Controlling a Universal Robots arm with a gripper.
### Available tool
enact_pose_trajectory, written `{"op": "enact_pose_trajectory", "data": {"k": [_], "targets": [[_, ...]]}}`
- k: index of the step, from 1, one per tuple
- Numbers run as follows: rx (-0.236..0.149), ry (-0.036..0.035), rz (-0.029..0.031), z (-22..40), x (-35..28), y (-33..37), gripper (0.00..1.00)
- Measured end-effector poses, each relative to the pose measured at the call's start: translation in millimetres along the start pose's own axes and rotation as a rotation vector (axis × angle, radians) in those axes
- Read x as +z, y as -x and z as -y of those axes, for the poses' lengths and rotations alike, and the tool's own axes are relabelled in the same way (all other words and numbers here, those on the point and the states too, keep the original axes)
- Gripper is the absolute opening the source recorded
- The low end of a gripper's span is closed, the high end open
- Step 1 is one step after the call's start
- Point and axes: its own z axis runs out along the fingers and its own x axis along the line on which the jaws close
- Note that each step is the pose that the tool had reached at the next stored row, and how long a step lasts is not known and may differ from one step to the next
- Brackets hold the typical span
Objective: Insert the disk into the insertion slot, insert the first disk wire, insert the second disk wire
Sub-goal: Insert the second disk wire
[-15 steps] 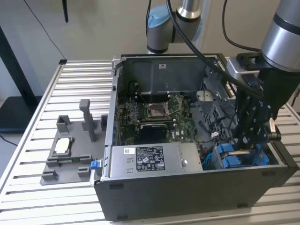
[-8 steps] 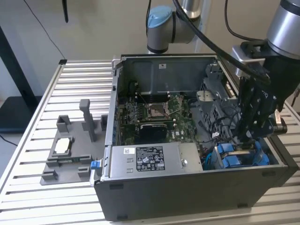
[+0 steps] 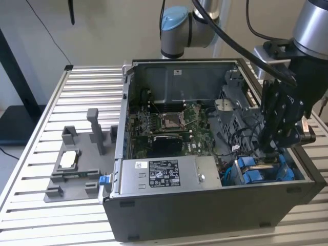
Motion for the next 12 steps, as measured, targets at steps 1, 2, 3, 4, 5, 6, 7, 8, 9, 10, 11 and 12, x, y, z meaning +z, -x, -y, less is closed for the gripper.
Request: {"op": "enact_pose_trajectory", "data": {"k": [1,2,3,4,5,6,7,8,9,10,11,12], "targets": [[0.001,-0.0052,0.0002,-0.6,-0.4,0.2,0.3],[0.003,-0.0102,0.0005,-1.2,-0.5,0.6,0.3],[0.006,-0.0144,0.0008,-1.7,-0.5,1.0,0.3],[0.009,-0.0167,0.001,-2.7,-0.5,1.2,0.3],[0.012,-0.0176,0.0008,-3.9,-0.6,1.4,0.3],[0.014,-0.0184,0.0008,-5.2,-0.6,1.7,0.3],[0.017,-0.0193,0.0008,-6.5,-0.6,2.0,0.3],[0.019,-0.0203,0.0008,-8.0,-0.7,2.5,0.3],[0.02,-0.0213,0.0008,-9.7,-0.7,3.1,0.3],[0.021,-0.022,0.0007,-11.2,-0.8,3.8,0.3],[0.022,-0.0227,0.0008,-12.3,-0.7,5.1,0.3],[0.023,-0.0235,0.0008,-13.2,-0.7,6.8,0.3]]}}
